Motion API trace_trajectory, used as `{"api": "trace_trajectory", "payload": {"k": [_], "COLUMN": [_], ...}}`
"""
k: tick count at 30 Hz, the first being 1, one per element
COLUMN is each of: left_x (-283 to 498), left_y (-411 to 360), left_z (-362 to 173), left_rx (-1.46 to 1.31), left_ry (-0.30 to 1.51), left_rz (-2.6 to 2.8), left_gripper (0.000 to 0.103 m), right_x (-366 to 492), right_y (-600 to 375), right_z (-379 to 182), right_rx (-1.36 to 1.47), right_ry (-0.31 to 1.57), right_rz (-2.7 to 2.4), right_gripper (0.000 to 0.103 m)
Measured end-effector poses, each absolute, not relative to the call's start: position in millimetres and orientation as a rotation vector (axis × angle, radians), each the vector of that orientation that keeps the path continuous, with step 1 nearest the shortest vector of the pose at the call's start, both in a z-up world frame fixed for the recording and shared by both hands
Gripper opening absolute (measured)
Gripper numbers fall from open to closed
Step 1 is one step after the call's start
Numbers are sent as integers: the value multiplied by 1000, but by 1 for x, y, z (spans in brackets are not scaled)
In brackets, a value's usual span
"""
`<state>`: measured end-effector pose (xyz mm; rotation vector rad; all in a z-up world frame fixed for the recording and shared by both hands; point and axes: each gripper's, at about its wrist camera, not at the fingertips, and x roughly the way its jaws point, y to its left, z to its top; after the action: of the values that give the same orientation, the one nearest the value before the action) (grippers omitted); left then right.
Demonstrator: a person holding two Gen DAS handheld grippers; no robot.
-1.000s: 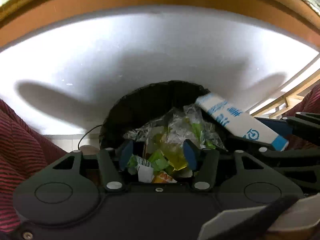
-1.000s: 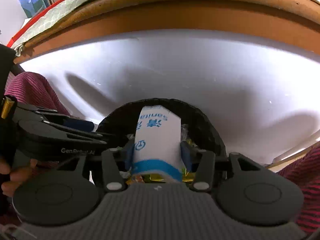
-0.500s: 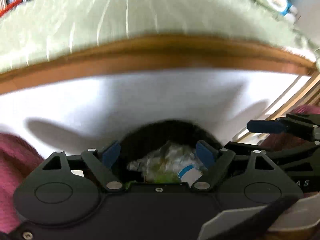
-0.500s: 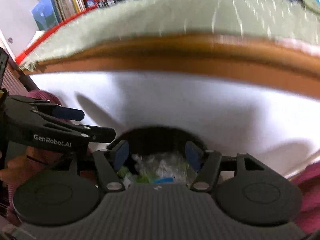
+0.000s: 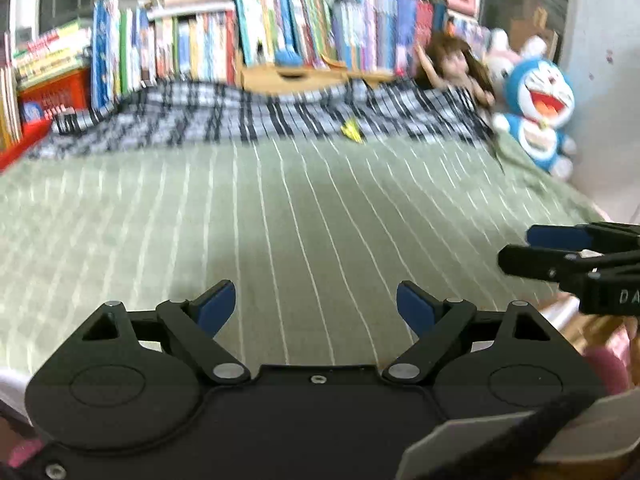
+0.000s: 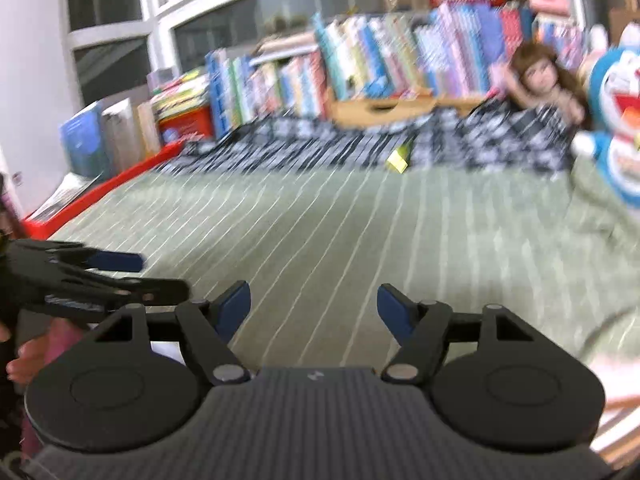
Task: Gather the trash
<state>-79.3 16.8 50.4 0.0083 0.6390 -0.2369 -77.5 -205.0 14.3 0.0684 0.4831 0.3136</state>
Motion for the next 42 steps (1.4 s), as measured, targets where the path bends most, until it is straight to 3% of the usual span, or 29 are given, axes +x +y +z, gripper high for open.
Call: {"api": "trace_trajectory", "payload": {"k": [8, 18, 34, 42], "left_x": [-39, -46, -113, -147], "left_y": [13, 12, 1, -1], "left_z": [51, 22, -12, -54], "left_rx": [-1, 16, 21, -9], "left_ry": [608, 648, 760, 922], "left_rz": [-188, -214, -257, -257], "left_gripper": [88, 88, 91, 94], "right_x": [-30, -34, -124, -157], "right_y": [-218, -206, -179, -175], "right_z": [17, -5, -45, -84], "right_rx": [99, 62, 3, 4], "right_ry": [470, 528, 600, 710], "right_rz": [231, 262, 337, 309], "right_gripper": [80, 80, 83, 86]}}
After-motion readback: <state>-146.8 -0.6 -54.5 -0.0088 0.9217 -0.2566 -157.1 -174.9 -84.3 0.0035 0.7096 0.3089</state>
